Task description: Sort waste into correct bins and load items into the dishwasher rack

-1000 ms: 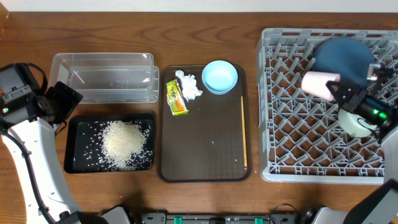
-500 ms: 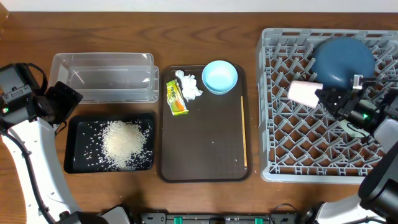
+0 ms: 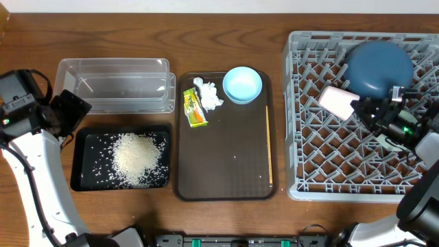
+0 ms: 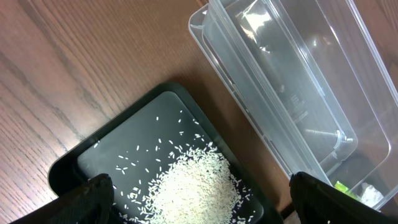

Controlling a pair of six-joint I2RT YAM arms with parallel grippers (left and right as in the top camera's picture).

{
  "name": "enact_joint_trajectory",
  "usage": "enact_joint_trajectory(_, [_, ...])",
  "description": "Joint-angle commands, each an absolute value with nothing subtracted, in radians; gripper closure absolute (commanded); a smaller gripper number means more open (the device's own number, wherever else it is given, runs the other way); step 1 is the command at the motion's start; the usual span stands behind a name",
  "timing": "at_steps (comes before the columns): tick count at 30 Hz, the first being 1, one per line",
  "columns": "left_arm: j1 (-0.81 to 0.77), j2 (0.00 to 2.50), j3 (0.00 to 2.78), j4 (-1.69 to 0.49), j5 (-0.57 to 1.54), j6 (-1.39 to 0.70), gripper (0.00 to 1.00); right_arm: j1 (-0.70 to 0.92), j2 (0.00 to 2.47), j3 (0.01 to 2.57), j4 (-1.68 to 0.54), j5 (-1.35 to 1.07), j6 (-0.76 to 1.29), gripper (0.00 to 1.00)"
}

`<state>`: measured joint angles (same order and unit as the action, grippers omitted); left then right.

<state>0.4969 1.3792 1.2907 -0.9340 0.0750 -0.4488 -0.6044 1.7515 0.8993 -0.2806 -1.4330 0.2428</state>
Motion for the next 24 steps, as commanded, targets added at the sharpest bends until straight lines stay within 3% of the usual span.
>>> enact_joint_trajectory(1, [0.501, 1.384, 1.286, -0.934, 0.070, -0.455, 0.07, -0.609, 1.716, 0.894, -0.315, -1.250, 0.284, 0.99])
enact_joint_trajectory(10, [0.501, 1.384, 1.286, -0.934, 0.070, -0.455, 0.07, -0.609, 1.473, 0.896, -0.506, -0.842, 0.311, 0.98])
enact_joint_trajectory(13, [0.501, 1.384, 1.286, -0.935, 0.070, -0.455, 0.07, -0.609, 1.409, 0.896, -0.556, -0.762, 0.318, 0.91])
enact_joint_trajectory(17, [0.501, 1.384, 1.286, -0.934, 0.070, -0.455, 0.07, -0.609, 1.364, 0.896, -0.588, -0.728, 0.320, 0.72])
enact_joint_trajectory(24, [0.501, 1.384, 1.286, -0.934, 0.070, -0.455, 0.07, -0.609, 1.299, 0.905, -0.619, -0.714, 0.335, 0.71])
